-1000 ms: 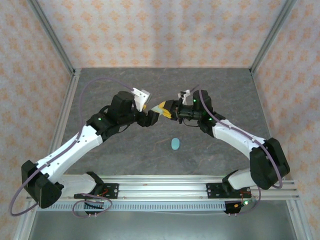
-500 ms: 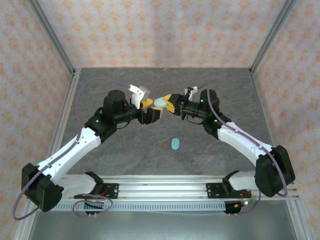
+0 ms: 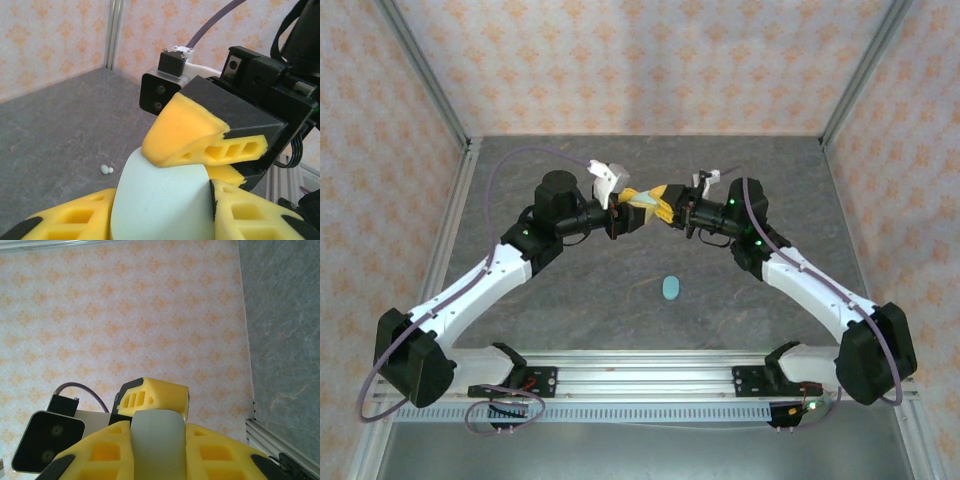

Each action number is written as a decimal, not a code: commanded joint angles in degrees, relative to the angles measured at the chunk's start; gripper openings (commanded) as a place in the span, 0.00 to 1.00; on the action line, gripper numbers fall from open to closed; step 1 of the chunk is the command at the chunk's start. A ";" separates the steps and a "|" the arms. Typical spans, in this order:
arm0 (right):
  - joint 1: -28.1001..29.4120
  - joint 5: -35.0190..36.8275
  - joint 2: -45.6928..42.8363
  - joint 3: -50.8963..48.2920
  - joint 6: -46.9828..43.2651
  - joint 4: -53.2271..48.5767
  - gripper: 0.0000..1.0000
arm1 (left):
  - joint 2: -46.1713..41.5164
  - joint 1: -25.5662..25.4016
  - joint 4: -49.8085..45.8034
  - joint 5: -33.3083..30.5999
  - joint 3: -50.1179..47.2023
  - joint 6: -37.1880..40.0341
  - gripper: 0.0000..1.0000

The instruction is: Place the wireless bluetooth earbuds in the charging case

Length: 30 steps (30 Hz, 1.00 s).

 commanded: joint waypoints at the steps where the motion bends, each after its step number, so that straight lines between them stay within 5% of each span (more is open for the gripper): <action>1: 0.09 -1.39 -2.05 2.54 1.25 0.04 0.15 | 0.06 0.29 1.27 1.24 2.54 0.73 0.34; 5: 0.07 -1.85 -2.10 2.85 0.94 -0.24 0.21 | 0.21 0.29 -1.05 1.54 3.86 1.71 0.24; 9: 0.07 -1.95 -3.02 4.77 -6.45 -7.08 0.44 | 0.11 0.29 -4.66 2.53 5.50 3.05 0.18; 13: -0.05 1.02 -5.06 15.47 -31.26 -35.23 0.63 | -1.08 0.25 -9.32 4.08 6.66 5.00 0.17; 17: -0.09 8.31 -6.13 24.88 -49.09 -54.79 0.70 | -1.53 0.33 -15.26 7.42 8.92 7.02 0.17; 30: 2.76 0.24 -3.95 20.58 -36.74 -44.27 0.73 | -2.33 0.32 -12.74 8.62 10.08 5.06 0.17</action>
